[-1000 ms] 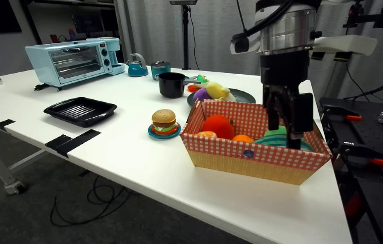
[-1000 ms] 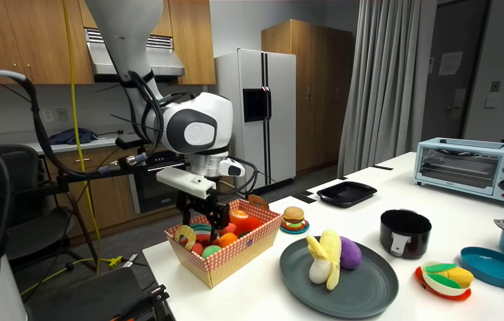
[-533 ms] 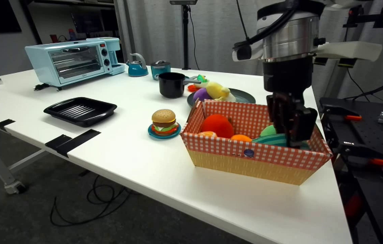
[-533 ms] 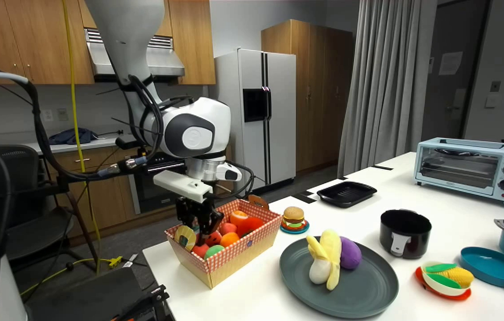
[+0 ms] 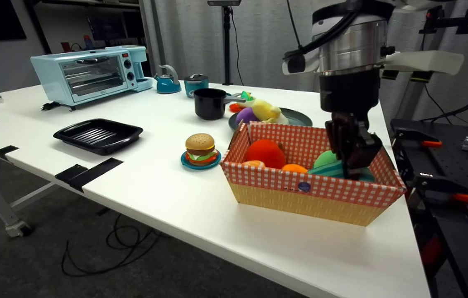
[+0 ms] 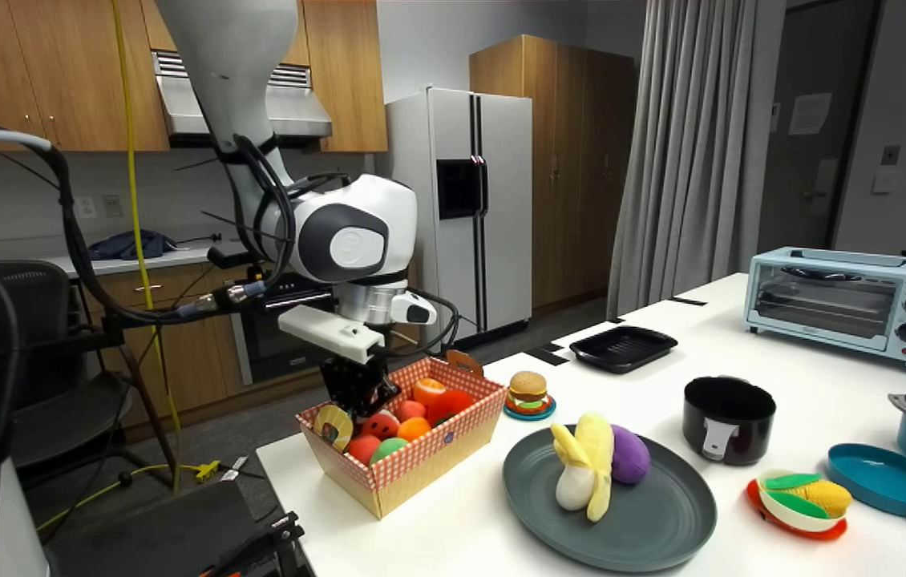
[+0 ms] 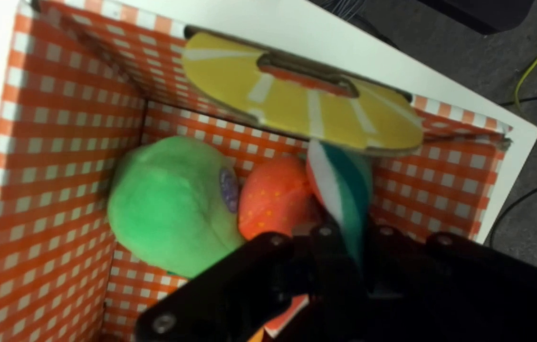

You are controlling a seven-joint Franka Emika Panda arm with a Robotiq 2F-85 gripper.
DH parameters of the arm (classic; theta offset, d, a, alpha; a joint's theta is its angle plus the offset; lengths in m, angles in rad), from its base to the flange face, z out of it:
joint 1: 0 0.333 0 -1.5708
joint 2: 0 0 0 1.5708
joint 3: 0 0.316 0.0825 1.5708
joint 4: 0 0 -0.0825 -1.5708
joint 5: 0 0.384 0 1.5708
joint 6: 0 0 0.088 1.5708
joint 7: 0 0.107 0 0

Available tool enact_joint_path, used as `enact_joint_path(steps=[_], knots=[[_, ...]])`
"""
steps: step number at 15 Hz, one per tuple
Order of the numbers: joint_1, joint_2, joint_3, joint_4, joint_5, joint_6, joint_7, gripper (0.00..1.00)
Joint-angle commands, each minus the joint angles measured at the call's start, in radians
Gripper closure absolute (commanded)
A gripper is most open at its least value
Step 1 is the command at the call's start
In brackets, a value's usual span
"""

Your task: Take the watermelon plushie from the box and place it on the gray plate

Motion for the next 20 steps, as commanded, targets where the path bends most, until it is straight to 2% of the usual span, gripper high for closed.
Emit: enact_joint_path(steps=[1,11,17,20], knots=[[-0.008,-0.034,-0.017,0.002,-0.014,-0.015,0.019,0.97],[-0.031,-0.065,-0.114,0.008,-0.134,-0.031,0.1,0.97],[-0.033,-0.12,-0.128,0.067,-0.176,-0.102,0.126,0.97],[-0.044,-0.138,-0.148,0.082,-0.238,-0.107,0.16,0.97]])
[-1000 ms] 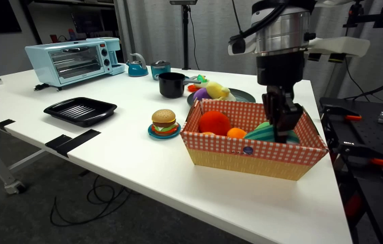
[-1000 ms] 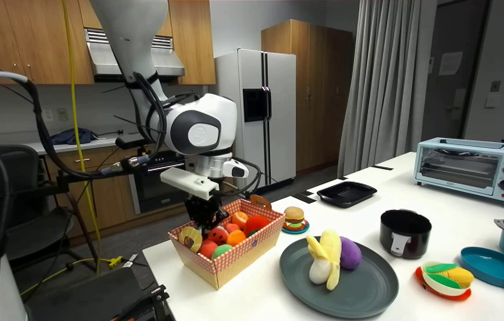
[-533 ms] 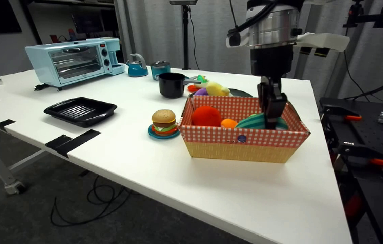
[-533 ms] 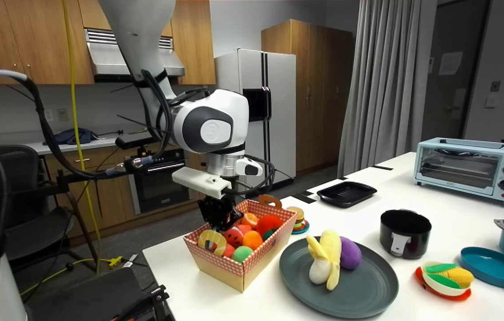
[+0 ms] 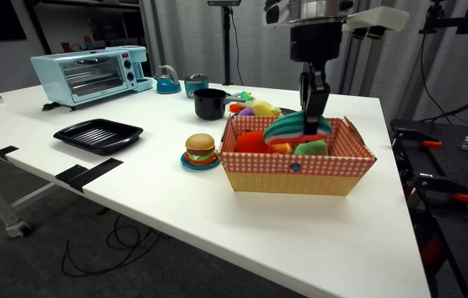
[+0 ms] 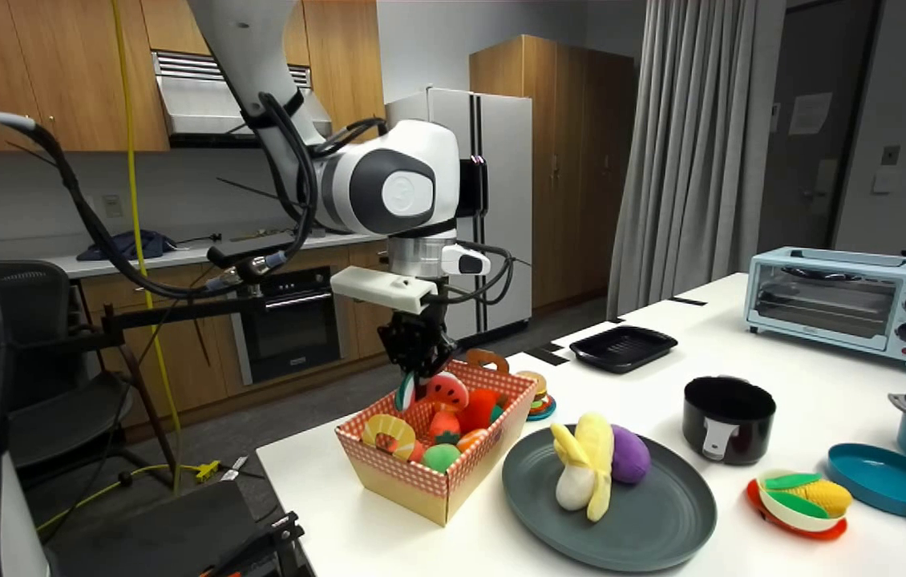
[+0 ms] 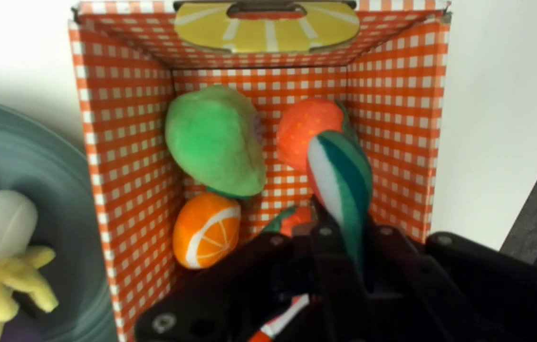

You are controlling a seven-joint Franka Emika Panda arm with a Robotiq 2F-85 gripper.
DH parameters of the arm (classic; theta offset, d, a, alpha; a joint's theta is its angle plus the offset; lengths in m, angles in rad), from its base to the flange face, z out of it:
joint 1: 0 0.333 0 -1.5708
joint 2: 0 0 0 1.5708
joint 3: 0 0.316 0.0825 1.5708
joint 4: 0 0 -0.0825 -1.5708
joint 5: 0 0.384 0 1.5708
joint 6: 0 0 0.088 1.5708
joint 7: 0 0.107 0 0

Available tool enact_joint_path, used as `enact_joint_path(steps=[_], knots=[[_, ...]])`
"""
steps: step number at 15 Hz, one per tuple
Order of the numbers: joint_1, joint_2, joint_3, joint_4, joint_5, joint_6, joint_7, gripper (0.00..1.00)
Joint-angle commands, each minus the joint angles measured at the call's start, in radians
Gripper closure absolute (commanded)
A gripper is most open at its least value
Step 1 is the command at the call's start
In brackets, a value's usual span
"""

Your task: Take the watermelon plushie from the box and place it on the gray plate

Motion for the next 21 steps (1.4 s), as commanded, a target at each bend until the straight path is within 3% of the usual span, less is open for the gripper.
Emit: enact_joint_path(steps=[1,10,21], knots=[[-0.025,-0.046,-0.029,0.007,-0.101,-0.034,0.069,0.97],[-0.118,-0.029,-0.134,-0.023,-0.322,-0.005,0.153,0.97],[-0.158,-0.039,-0.173,0.022,-0.346,-0.011,0.148,0.97]])
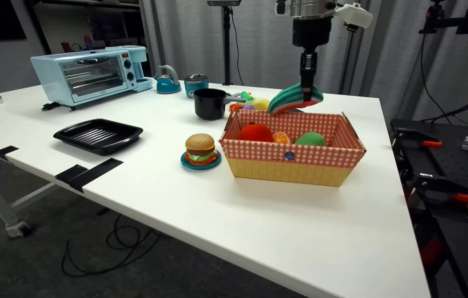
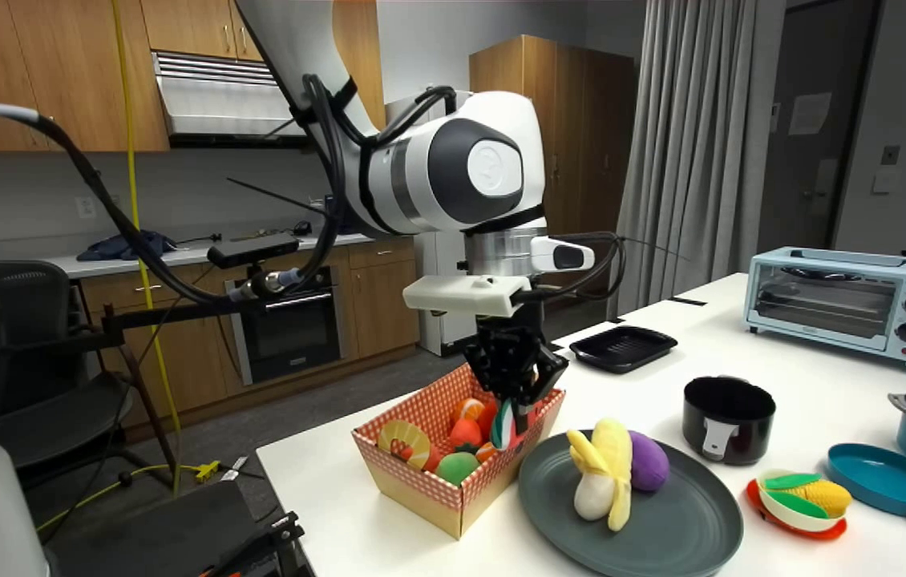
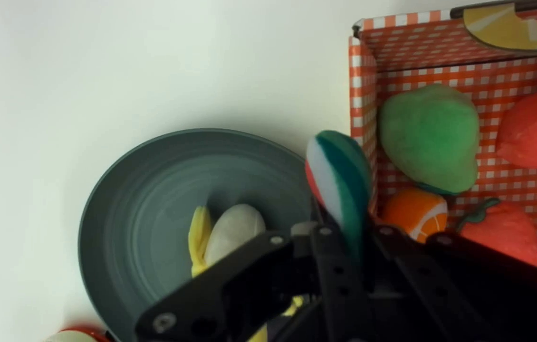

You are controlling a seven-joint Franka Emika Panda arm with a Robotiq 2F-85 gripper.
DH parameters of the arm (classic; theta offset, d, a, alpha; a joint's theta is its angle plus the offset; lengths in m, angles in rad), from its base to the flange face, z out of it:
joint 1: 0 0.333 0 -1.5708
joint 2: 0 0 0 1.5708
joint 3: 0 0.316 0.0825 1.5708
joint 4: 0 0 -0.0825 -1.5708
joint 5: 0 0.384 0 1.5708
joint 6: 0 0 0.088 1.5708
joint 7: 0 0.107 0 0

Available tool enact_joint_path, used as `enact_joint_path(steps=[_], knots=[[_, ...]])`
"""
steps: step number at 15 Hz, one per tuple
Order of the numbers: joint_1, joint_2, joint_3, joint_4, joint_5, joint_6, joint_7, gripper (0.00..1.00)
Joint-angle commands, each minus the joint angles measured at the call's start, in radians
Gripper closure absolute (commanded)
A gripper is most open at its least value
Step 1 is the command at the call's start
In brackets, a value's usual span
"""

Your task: Take the watermelon plushie from the box and place it on the gray plate

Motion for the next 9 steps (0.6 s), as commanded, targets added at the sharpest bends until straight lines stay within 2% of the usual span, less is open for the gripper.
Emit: enact_joint_path(steps=[1,5,9], knots=[[-0.014,-0.024,-0.008,0.019,-0.035,-0.007,0.028,0.97],[-0.028,-0.028,-0.022,0.033,-0.073,0.003,0.05,0.97],[-0.053,-0.01,-0.046,0.028,-0.175,0.024,0.105,0.97]])
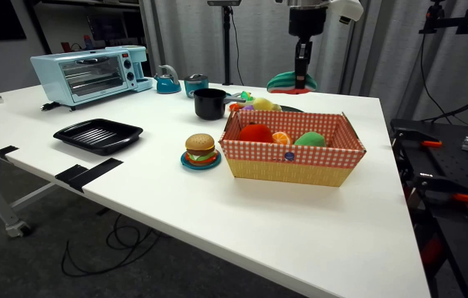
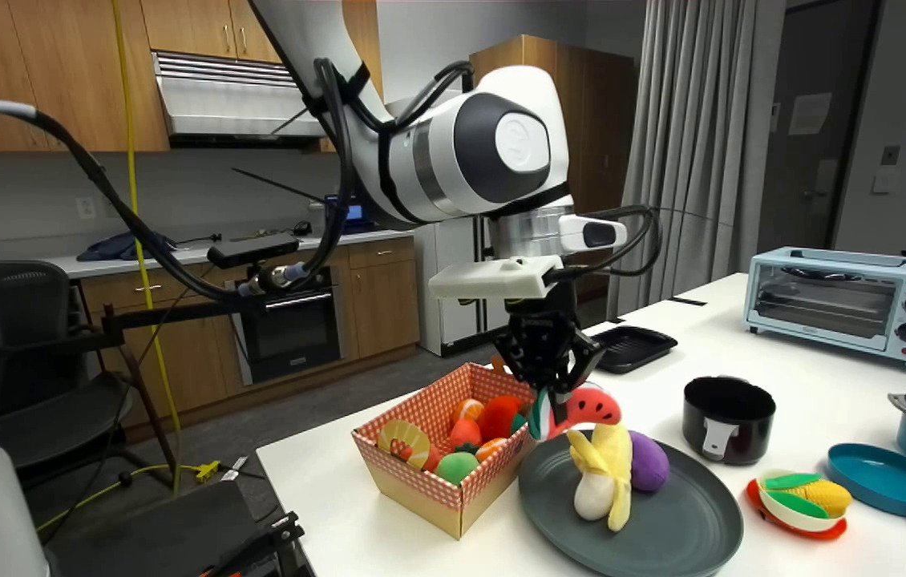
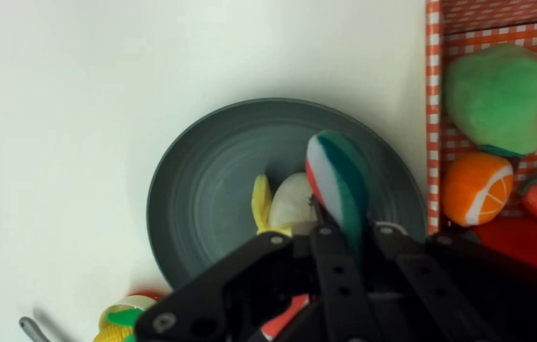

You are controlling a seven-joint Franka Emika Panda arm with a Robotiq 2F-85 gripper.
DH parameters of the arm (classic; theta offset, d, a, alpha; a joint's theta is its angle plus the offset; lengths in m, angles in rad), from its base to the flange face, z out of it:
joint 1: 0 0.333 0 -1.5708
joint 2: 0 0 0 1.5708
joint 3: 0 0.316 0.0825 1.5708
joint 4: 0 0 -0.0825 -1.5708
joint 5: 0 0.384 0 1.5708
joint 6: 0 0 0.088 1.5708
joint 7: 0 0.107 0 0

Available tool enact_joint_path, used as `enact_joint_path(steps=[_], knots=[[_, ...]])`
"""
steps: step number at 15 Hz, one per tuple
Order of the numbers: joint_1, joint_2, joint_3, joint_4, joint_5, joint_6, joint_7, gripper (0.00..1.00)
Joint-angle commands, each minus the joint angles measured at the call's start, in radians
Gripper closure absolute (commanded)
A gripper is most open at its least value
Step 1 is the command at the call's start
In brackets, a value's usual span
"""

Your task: Take the watermelon plushie from the box and place it on the gray plate

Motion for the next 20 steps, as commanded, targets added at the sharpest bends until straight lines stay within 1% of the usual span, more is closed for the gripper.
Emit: enact_joint_path(steps=[1,7,12,16,17,18,20], knots=[[-0.028,0.011,-0.024,-0.007,-0.11,0.029,0.077,0.97],[-0.045,0.072,-0.064,0.01,-0.207,0.07,0.135,0.97],[-0.034,0.124,-0.082,0.031,-0.231,0.095,0.148,0.97],[-0.025,0.164,-0.089,0.063,-0.228,0.109,0.151,0.97],[-0.022,0.171,-0.089,0.071,-0.222,0.109,0.147,0.67],[-0.019,0.177,-0.089,0.076,-0.221,0.11,0.143,0.64],[-0.013,0.185,-0.087,0.085,-0.212,0.11,0.139,0.5]])
